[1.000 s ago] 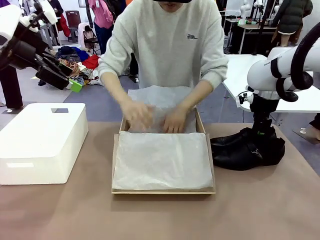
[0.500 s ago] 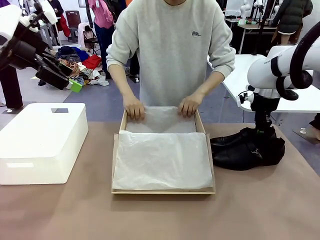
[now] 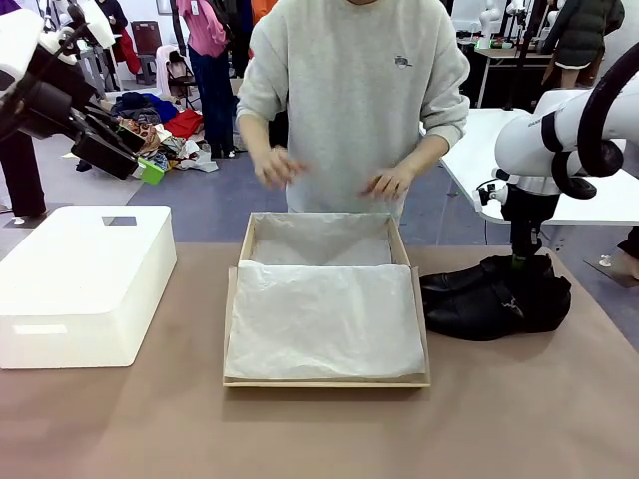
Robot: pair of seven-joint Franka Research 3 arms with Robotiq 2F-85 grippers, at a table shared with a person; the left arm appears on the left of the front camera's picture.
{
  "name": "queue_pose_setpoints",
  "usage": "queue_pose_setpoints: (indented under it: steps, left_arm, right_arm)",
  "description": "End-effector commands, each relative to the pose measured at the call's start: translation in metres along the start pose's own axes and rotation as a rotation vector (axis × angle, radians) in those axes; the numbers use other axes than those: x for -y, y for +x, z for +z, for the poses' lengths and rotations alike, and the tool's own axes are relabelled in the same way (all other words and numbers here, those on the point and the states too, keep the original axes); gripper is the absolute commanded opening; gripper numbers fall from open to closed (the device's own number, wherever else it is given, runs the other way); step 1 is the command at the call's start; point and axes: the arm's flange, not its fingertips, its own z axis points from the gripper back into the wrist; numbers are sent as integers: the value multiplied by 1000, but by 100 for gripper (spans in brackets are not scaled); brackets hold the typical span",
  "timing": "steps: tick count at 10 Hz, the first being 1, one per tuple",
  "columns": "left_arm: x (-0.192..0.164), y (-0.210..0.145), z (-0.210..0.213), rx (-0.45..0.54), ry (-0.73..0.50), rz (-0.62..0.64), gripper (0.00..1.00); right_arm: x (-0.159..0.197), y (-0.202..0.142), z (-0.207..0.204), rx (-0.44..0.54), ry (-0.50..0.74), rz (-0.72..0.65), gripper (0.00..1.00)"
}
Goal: Pack the shoes into the box.
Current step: Place one shoe of the Shoes into the Shoes Box.
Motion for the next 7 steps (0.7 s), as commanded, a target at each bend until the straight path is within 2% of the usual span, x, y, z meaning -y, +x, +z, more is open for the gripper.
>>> queue_pose_setpoints:
  steps: [1,4,7]
  left_arm:
    - [-1,-1,0,9,-11,-7,100]
    - [-1,-1,0,9,-11,-7,100]
    - [-1,-1,0,9,-11,-7,100]
  right_arm:
    - [6,-1,4,16,28,-4,0]
    - [13,-3,12,30,13,-59,0]
    - [21,-10,42,36,-27,-111,0]
